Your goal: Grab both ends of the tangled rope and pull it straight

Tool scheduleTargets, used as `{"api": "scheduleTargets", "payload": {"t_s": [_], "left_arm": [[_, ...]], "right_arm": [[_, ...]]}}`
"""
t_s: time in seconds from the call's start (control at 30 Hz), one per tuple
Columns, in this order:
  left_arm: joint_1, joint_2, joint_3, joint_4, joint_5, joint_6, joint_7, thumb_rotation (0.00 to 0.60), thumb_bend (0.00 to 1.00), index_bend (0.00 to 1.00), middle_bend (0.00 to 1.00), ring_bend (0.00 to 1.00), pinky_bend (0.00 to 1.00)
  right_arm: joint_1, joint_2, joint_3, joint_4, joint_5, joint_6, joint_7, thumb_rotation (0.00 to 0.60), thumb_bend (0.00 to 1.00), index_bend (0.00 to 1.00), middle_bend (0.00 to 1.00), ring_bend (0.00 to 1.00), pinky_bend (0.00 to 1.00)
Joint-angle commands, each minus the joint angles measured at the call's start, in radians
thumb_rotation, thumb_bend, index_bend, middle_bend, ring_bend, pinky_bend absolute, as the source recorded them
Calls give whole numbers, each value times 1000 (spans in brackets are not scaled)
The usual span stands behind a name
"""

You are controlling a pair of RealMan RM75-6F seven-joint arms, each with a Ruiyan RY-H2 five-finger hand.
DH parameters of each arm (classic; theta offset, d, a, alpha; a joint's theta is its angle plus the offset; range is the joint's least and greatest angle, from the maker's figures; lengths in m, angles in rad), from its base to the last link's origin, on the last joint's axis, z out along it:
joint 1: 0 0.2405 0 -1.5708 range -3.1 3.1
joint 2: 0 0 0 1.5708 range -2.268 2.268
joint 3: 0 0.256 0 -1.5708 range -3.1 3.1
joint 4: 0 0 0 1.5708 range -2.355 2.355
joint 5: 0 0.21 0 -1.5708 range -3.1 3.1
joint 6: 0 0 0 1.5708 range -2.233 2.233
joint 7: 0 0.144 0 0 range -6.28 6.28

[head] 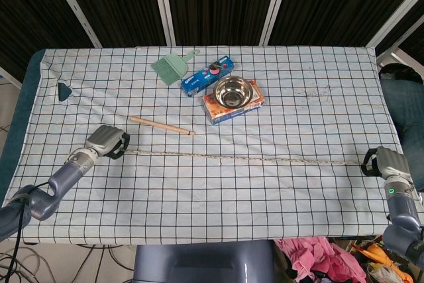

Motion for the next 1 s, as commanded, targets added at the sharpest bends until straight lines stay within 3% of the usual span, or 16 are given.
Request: {"api": "scheduleTargets", "payload": {"t_s": [0.03,0.2,0.33,0.4,0.57,0.73,0.87,0.93,1.0], "left_arm": [[1,-19,8,23,9,-6,-20,600,443,621,882,807,701],[-1,-42,16,59,23,-13,-43,600,440,591,879,807,698],[-5,-48,22,77,34,-20,-53,600,376,425,870,803,694],[-7,-46,22,82,35,-23,-52,600,306,349,864,797,692],[-18,-24,20,61,36,-37,-42,600,190,178,822,755,664],[-50,44,16,-8,27,-90,1,600,166,117,728,680,602],[-58,132,-35,-115,-8,-43,70,600,165,123,655,615,557],[-55,170,-55,-162,-23,-16,98,600,160,125,604,560,515],[-45,240,-85,-255,-49,31,155,600,136,124,525,466,433]], "right_arm": [[1,-24,-5,30,-9,-17,4,600,452,656,849,1000,921],[5,-53,-1,70,-16,-35,14,600,444,656,849,1000,921],[7,-62,-5,90,-24,-54,7,600,320,613,848,1000,921],[9,-56,-9,87,-22,-75,4,600,230,498,847,1000,921],[18,-27,-15,64,-11,-109,-21,600,116,216,841,1000,921],[18,28,9,-21,-17,-86,-7,600,100,119,823,1000,914],[16,130,10,-134,-12,-49,-50,600,99,28,759,982,870],[13,168,13,-174,1,-15,-76,600,99,2,678,924,800],[3,231,29,-260,34,63,-113,600,99,0,528,802,673]]}}
